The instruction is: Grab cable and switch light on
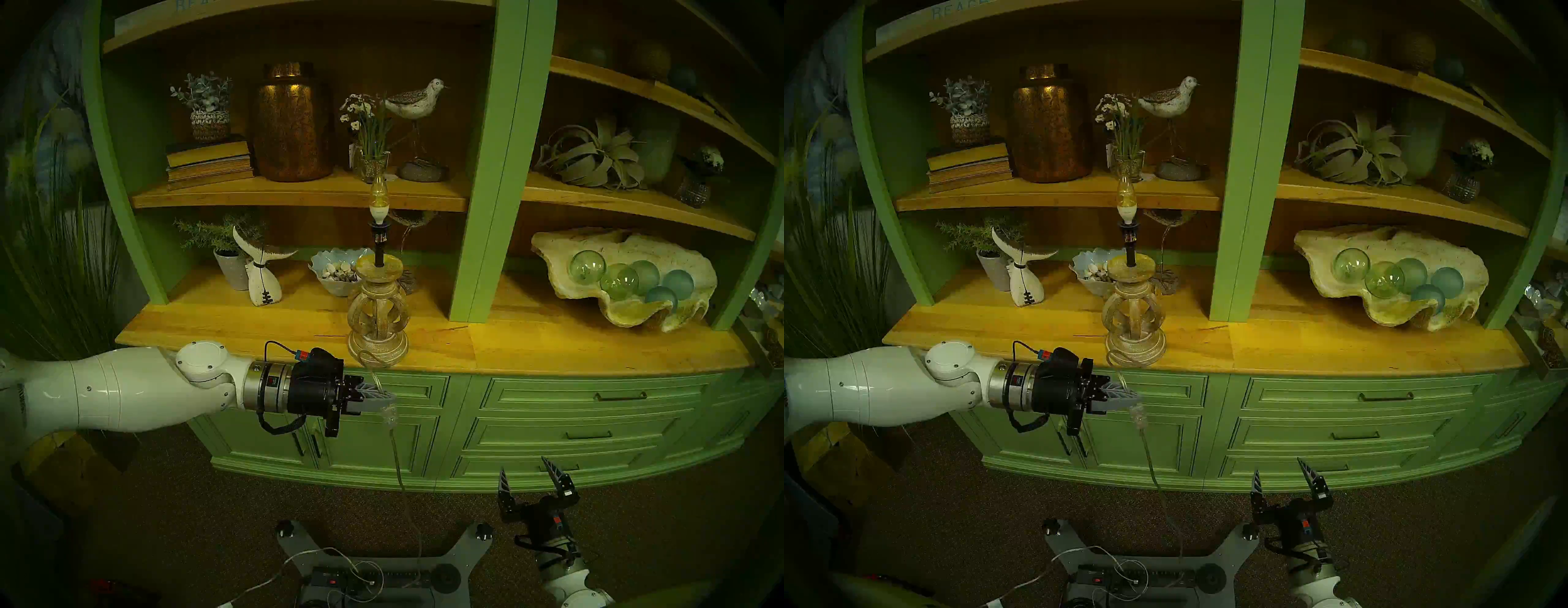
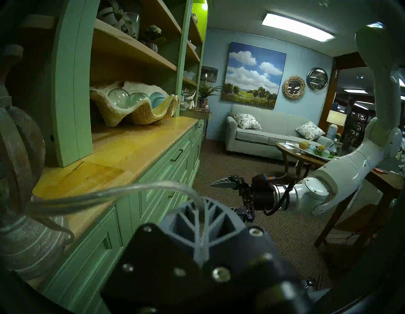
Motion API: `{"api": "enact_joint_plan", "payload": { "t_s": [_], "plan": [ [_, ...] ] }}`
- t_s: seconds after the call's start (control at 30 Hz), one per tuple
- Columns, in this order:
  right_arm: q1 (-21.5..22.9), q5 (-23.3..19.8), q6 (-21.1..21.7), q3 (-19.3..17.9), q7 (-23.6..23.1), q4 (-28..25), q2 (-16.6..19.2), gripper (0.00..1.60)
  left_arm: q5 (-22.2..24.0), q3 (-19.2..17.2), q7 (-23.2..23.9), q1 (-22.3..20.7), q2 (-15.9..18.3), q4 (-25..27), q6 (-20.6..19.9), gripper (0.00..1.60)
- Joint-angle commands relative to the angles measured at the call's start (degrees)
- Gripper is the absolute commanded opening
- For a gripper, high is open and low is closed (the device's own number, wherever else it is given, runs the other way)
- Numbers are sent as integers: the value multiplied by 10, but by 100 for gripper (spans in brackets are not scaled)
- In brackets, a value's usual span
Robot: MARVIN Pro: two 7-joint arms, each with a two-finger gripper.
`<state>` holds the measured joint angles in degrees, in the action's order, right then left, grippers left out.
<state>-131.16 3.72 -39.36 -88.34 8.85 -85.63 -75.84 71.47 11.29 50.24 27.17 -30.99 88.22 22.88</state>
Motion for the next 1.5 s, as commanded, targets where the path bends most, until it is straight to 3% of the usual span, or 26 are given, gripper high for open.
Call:
{"api": "enact_joint_plan", "payload": {
  "t_s": [0.0, 0.5, 0.8, 0.97, 1.03, 1.33, 1.47],
  "plan": [
    [2, 0, -3, 0, 0, -16, 0, 160, 10, -15, 0, -13, 1, 4, 7, 0],
    [2, 0, -3, 0, 0, -16, 0, 160, 10, -15, 0, -13, 0, 4, 7, 0],
    [21, -8, 1, 3, -55, -79, 52, 160, 7, -14, 0, -13, 0, 4, 6, 0],
    [-1, -9, 22, 2, -121, -126, 106, 160, 7, -14, 0, -13, 0, 3, 6, 0],
    [0, -3, 19, -2, -131, -121, 101, 160, 6, -14, 0, -13, 0, 3, 6, 0],
    [-71, -2, 89, -21, -239, -188, 163, 160, 6, -14, 0, -13, -1, 3, 6, 0],
    [-61, -20, 98, -38, -278, -216, 191, 160, 7, -14, 0, -13, 0, 3, 6, 0]
  ]
}}
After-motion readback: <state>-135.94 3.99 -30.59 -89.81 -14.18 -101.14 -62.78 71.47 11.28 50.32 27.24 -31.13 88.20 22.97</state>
